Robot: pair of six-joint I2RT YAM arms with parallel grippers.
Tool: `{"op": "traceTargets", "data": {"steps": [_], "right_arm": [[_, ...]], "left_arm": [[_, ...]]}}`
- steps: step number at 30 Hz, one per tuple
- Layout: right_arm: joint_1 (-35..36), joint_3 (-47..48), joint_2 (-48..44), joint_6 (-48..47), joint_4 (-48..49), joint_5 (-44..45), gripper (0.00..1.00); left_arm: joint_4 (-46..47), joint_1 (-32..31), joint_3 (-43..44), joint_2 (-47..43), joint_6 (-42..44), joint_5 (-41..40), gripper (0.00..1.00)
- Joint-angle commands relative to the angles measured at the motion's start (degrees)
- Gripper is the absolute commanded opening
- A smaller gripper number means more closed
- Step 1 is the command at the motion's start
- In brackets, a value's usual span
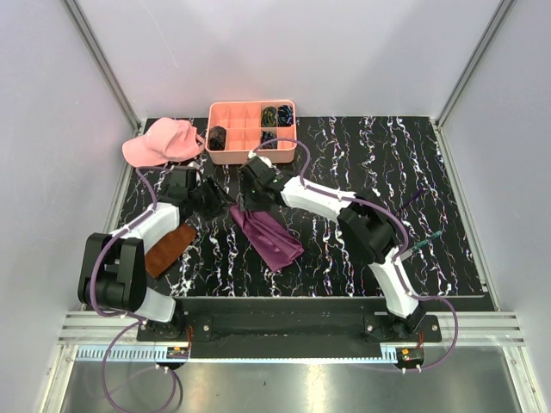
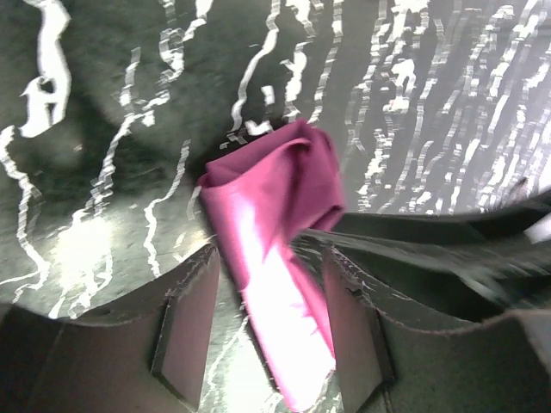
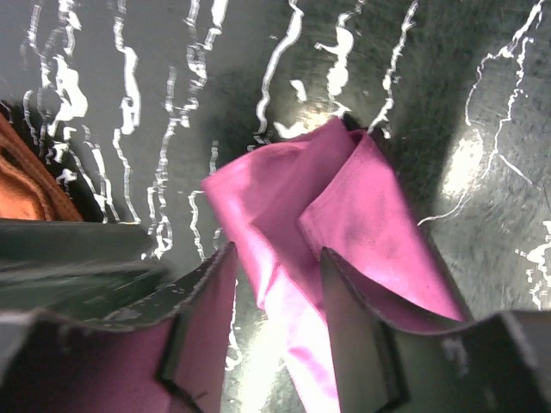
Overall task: Fold the napkin into a case and place the utensils inside
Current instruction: Grasp the top corner of the smaller rectangle folded napkin at the center of the board.
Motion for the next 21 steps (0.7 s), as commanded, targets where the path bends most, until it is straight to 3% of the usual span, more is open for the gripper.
{"op": "traceTargets", "data": {"steps": [1,5,10,13,21], "right_arm": [[-2.3,-4.6,-3.8,2.1,8.2,-7.7,0.49],[-2.9,-6.6,-5.6,1.6,10.8,-10.2,0.47],[-4.0,-6.8,-4.2,2.3,14.4,-16.4,0.34],[-4.5,-6.5,-2.6,4.2,16.8,-20.8,0.25],[-5.3,-7.2,-1.8,5.6,18.4,-24.1,0.23]], "left_arm": [[1.6,0.0,3.5,1.3,0.7,3.9,0.54],[2.7,-0.4,3.4,1.1,0.8,4.4,0.57],[1.4,-2.0,7.5,5.0,1.9,6.2,0.66],[-2.3,-3.1,11.1,7.2,3.5,5.2,0.63],[-8.9,-4.6,15.6,10.2,7.0,-1.6,0.56]]}}
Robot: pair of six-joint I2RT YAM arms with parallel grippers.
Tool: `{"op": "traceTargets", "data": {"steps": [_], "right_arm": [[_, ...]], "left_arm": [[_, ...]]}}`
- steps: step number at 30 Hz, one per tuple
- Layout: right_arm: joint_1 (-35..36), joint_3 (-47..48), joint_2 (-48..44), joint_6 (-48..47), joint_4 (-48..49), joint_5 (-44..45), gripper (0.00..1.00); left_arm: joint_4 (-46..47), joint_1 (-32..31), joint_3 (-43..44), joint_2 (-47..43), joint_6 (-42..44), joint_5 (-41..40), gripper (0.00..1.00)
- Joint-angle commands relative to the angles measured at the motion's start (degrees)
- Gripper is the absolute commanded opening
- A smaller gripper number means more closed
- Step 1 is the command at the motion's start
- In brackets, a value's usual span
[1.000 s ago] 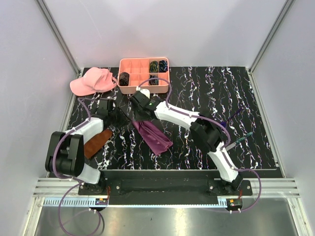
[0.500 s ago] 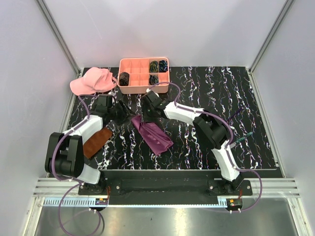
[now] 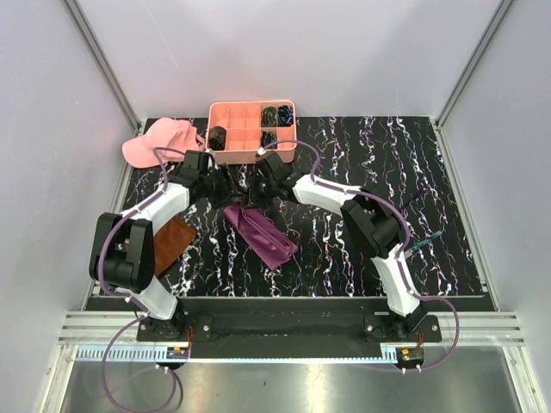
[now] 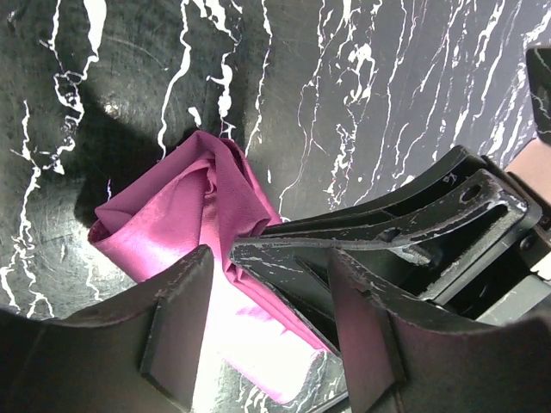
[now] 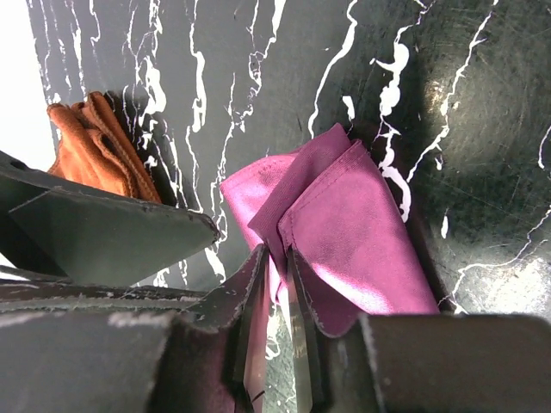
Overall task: Fold the napkin into a case and place the utensils inside
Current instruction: Grasp the top corner of the smaller rectangle folded napkin at the center of the board.
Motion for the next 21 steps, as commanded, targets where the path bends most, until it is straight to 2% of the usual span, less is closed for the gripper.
{"op": "traceTargets", "data": {"steps": [1,9,13,15,21], "right_arm": [[0.5,0.1,-1.6,1.0,4.3,-5.0,0.23],[0.5,-1.5,-1.3,1.0,6.0,-6.6,0.23],[0.5,-2.4,-1.9,0.8,6.5,-6.0,0.24],[0.5,-2.9,-2.1,0.3,6.7,-5.9,0.24],[0.5,-2.3,-1.7,-0.2,6.7,-8.4,0.24]], "left_arm": [[-2.2,-1.1,2.5,1.6,2.7,-4.7,0.56],[-1.8,-1.4,2.8,4.5,1.3,-6.2,0.61],[0.2,-1.4,2.3,6.1,-1.5,-5.0,0.6],[3.4,-1.3,0.2,4.9,-2.7,-4.3,0.6],[3.1,-1.0,0.8,4.3,-1.7,-3.9,0.63]]}}
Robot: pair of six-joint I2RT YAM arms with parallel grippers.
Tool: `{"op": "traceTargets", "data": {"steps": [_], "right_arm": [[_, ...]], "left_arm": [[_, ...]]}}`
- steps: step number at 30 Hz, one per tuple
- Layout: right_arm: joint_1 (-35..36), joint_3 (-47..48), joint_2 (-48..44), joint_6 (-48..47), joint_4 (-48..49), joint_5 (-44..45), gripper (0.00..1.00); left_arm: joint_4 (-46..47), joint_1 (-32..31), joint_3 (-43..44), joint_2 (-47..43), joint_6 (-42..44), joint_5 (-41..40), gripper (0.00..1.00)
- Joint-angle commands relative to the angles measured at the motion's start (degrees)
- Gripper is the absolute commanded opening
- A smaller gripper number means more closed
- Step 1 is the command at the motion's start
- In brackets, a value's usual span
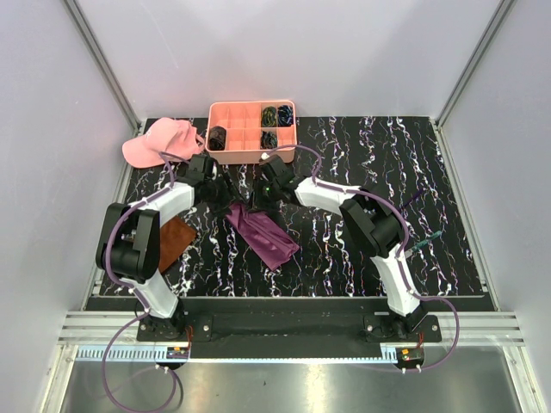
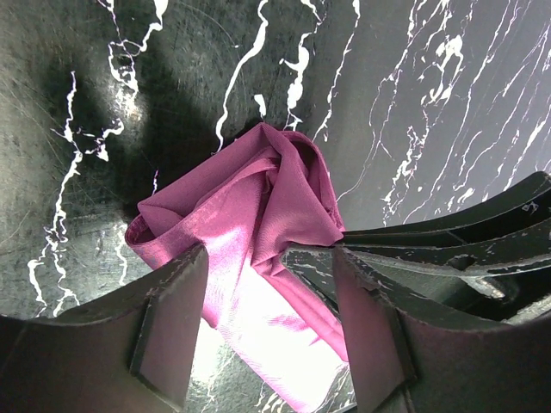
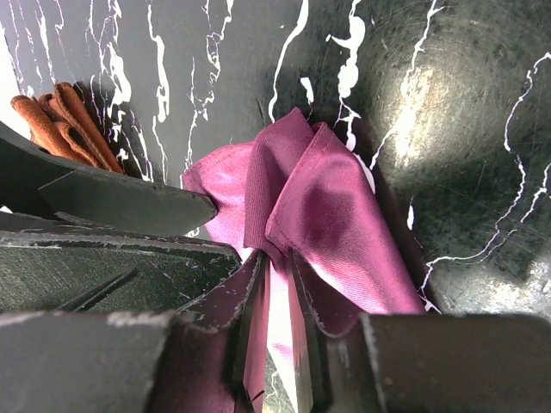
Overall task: Fold the napkin into a case and place the utensils inside
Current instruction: Grasp the top corner of the smaller rectangle folded napkin at the center of the board.
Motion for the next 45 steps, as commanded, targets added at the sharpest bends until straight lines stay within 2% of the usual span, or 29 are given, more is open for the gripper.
{"op": "traceTargets", "data": {"steps": [1,5,12,16,20,24,29,37,41,45], "right_arm": [[1.2,1.2,-1.7,-0.3,4.8,-7.3,0.25],[1.2,1.9,-1.5,-0.7,4.8,-8.6,0.26],[1.4,2.0,-1.6,-1.7,3.5,-8.6,0.25],[1.4,1.4,-2.4,-2.6,2.9,-8.0,0.25],[1.4,3.2,-1.0,-3.0,2.0,-8.6,0.25],[1.4,4.3,-0.6,-3.3,1.0,-8.7,0.25],[1.2,4.1,-4.7,-4.7,-4.7,-5.7,0.31],[-4.2,-2.2,-15.6,-8.1,-10.6,-3.0,0.44],[-6.4,-0.8,-12.8,-12.2,-10.8,-3.8,0.51],[-6.5,5.5,-7.4,-15.4,-11.3,-4.7,0.53]], "left_arm": [[5.6,-0.1,0.6,-0.4,-0.8,-0.4,0.65],[4.5,0.6,1.9,1.3,0.1,0.1,0.66],[3.5,1.1,4.2,3.9,1.2,1.9,0.59],[3.6,1.6,3.8,1.8,1.6,1.0,0.65],[3.0,1.5,5.2,3.0,2.3,3.5,0.66],[2.9,1.3,4.0,3.4,2.8,2.5,0.65],[3.0,1.4,3.8,3.8,2.9,1.6,0.54],[3.0,1.3,3.3,4.3,2.9,1.6,0.48],[2.8,1.2,3.2,3.3,2.7,1.0,0.49],[2.9,1.2,2.7,1.8,2.3,0.8,0.5]]}}
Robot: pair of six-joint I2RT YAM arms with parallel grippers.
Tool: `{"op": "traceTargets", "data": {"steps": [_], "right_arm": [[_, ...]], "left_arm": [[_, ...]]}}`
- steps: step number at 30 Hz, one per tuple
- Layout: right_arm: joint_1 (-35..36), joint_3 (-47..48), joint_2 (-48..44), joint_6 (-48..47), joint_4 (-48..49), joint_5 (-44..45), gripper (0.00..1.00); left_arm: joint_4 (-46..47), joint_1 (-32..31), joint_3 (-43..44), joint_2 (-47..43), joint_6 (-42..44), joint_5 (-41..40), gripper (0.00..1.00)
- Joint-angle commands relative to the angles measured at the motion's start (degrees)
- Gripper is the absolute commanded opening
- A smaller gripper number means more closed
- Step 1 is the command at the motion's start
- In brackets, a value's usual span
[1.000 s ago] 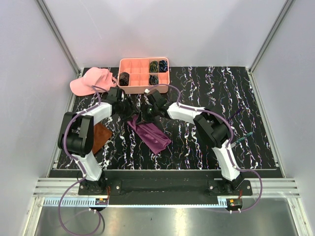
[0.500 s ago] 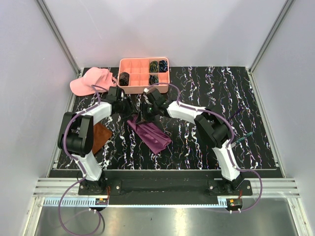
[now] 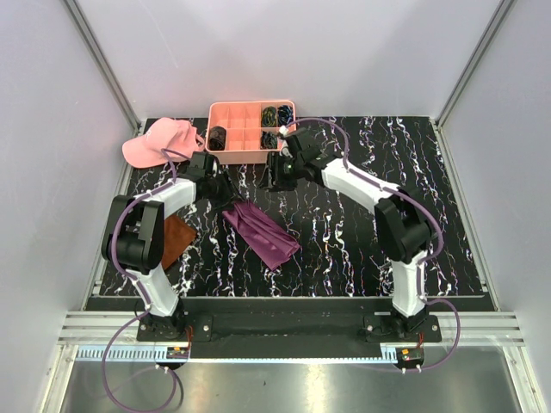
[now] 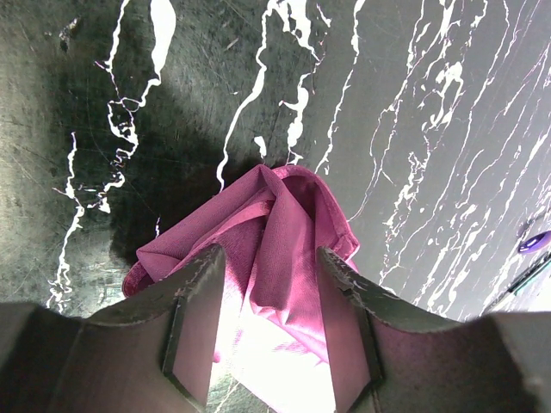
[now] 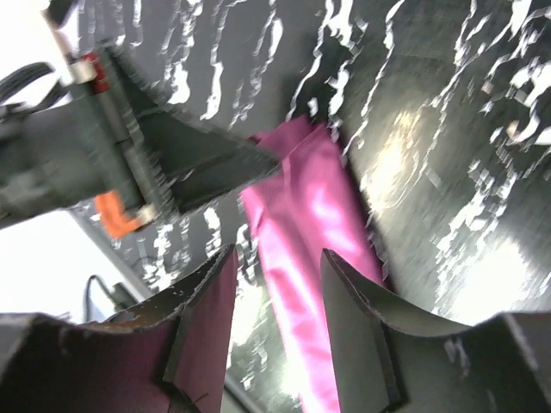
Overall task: Fold the napkin into a case and place the utensils inside
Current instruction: Grasp the top corner of the smaller rectangle folded napkin at the center of the board.
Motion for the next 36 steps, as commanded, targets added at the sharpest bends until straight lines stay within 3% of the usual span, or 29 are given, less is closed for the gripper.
{"op": "traceTargets", "data": {"steps": [1,7,13,20,36], "right_arm": [[0.8,6.2,6.0,-5.0,-1.6,-0.7,0.52],[0.7,10.2,12.3,-4.1,-1.5,0.3,0.38],[0.7,7.3,12.0,-3.5,1.8,-1.6,0.47],[1.1,5.5,10.8,-3.0,4.6,-4.4,0.55],[2.8,8.6,13.7,-2.6,5.2,-5.5,0.55]], "left_arm": [[1.4,-0.2,-0.2,-2.8,0.1,-0.3,0.5],[3.1,-0.2,-1.9,-5.6,-1.1,0.2,0.54],[4.0,-0.2,-3.2,-6.9,-1.7,-0.4,0.5],[4.1,-0.1,-3.8,-6.2,-1.6,-0.5,0.35],[3.5,0.0,-4.4,-6.8,-1.3,-1.6,0.25]]}}
